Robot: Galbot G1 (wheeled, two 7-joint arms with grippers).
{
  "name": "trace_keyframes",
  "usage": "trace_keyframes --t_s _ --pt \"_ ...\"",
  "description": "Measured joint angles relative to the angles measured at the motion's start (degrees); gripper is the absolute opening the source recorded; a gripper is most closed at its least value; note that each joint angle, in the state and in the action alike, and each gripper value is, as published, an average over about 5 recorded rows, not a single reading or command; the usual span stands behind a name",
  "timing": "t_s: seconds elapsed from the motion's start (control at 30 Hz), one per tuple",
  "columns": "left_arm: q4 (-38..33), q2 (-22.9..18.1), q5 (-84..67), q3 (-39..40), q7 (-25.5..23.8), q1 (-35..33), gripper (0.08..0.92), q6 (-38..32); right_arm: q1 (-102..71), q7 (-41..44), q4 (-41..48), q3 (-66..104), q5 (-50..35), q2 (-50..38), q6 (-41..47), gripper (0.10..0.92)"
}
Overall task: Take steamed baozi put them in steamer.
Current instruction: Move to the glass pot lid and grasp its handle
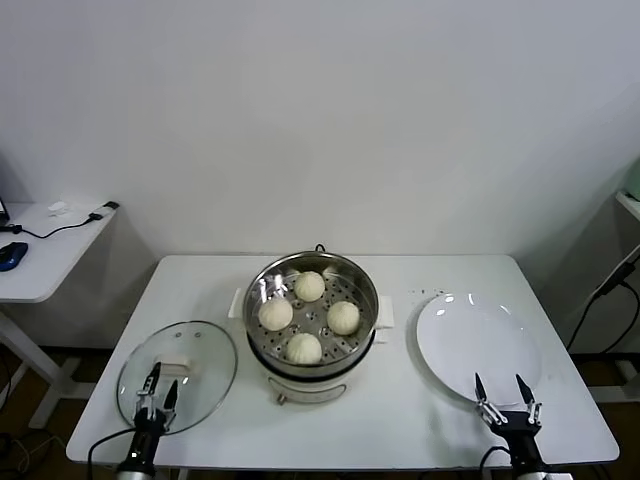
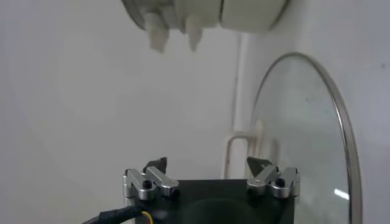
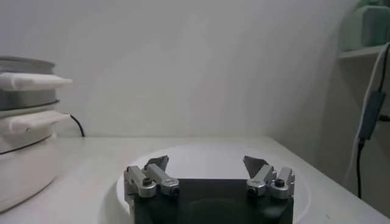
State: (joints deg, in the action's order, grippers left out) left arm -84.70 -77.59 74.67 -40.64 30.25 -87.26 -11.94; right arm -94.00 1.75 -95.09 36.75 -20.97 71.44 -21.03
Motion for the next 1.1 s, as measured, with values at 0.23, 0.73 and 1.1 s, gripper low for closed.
trace_keyframes --t_s 0.23,0.73,1.1 --pt "1.0 0.9 1.9 -0.1 -1.3 2.4 0.823 1.4 -0.6 -0.4 0.7 0.1 0.2 0.3 -0.9 0.823" --pt "2.8 2.2 4.4 0.7 -3.5 6.5 0.735 3.4 -0.9 -0.6 2.1 -0.9 1.1 1.4 -2.3 0.823" --pt "6.4 2.3 6.6 0.4 -3.0 8.6 0.415 3.5 -0.8 -0.5 2.7 -0.8 1.5 1.4 -2.4 0.823"
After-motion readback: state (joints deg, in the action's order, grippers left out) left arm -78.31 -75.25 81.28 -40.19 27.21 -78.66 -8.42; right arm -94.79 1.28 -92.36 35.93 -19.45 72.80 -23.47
